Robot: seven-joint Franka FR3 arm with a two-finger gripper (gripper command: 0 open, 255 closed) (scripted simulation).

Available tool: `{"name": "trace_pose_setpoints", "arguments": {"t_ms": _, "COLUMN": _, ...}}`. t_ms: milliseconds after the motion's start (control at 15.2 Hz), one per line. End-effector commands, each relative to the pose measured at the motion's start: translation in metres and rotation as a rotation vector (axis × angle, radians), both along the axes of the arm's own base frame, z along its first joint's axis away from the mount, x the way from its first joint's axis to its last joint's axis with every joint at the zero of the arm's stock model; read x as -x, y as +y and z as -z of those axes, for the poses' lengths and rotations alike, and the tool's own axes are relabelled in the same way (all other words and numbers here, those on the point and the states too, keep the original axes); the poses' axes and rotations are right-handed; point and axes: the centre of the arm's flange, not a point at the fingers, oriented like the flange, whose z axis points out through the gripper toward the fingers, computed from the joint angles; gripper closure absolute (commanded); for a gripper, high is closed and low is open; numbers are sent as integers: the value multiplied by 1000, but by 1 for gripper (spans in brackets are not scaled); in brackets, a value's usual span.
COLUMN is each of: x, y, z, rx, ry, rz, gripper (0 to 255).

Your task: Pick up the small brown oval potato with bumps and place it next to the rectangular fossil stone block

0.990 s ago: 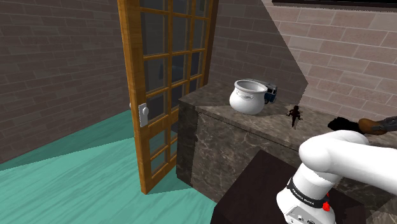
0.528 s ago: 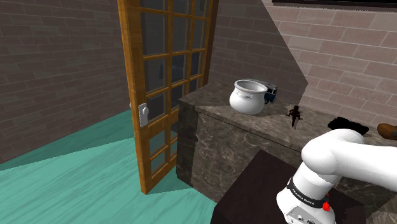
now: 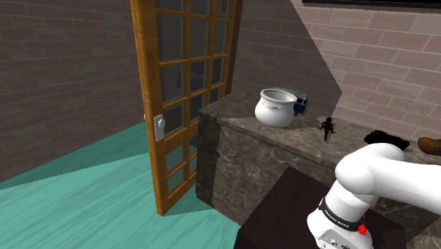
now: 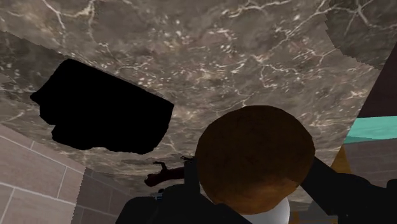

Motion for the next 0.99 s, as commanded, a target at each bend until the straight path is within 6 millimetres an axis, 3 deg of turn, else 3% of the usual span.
{"name": "trace_pose_setpoints", "arguments": {"t_ms": 0, "x": 12, "y": 8, "z": 58, "rx": -74, "ry": -34, "rz": 20, "gripper": 255}}
{"name": "trace_pose_setpoints", "arguments": {"t_ms": 924, "x": 12, "y": 8, "z": 129, "rx": -74, "ry": -34, "rz": 20, "gripper": 255}}
